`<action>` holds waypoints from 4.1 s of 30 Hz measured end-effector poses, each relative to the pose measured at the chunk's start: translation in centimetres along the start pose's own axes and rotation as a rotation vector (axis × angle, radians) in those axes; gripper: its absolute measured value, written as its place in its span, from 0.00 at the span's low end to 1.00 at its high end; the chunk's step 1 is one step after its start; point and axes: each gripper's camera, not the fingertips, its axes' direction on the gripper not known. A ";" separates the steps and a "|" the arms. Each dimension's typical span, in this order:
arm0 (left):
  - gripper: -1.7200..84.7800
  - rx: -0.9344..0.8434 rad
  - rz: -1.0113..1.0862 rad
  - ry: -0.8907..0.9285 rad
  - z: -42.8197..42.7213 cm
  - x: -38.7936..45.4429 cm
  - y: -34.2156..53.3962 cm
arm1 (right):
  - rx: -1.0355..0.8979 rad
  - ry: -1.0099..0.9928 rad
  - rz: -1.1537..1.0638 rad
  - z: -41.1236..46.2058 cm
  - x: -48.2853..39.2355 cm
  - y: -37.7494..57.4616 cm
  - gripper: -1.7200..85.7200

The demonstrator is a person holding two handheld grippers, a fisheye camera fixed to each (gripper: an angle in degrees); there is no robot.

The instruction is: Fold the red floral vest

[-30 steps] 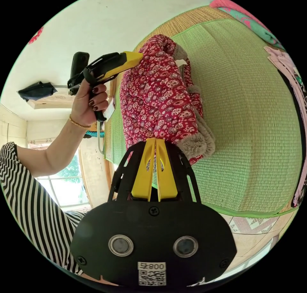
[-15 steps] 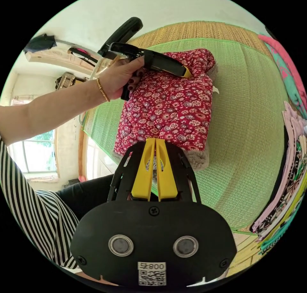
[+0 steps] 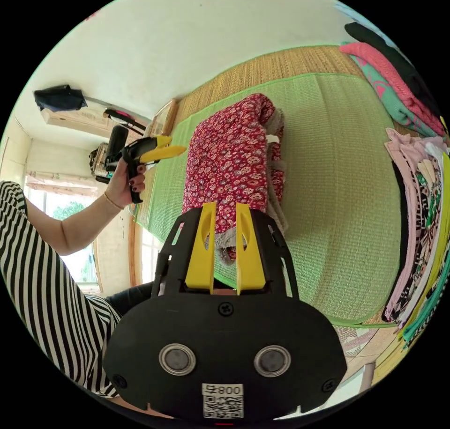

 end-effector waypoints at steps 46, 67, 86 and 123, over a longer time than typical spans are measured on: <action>0.23 -0.290 -0.243 0.743 5.1 3.9 13.4 | 0.061 -0.561 0.298 -38.8 3.4 7.3 0.17; 0.23 -0.285 0.082 0.716 15.7 42.1 9.8 | 0.295 -0.518 0.080 -81.5 2.3 13.9 0.17; 0.23 -0.298 0.156 0.759 36.1 76.2 -0.3 | 0.385 -0.433 0.085 -116.0 12.2 11.0 0.17; 0.24 0.158 0.234 0.844 57.7 116.7 -47.8 | 0.151 -0.164 -0.343 -152.8 29.0 -56.7 0.17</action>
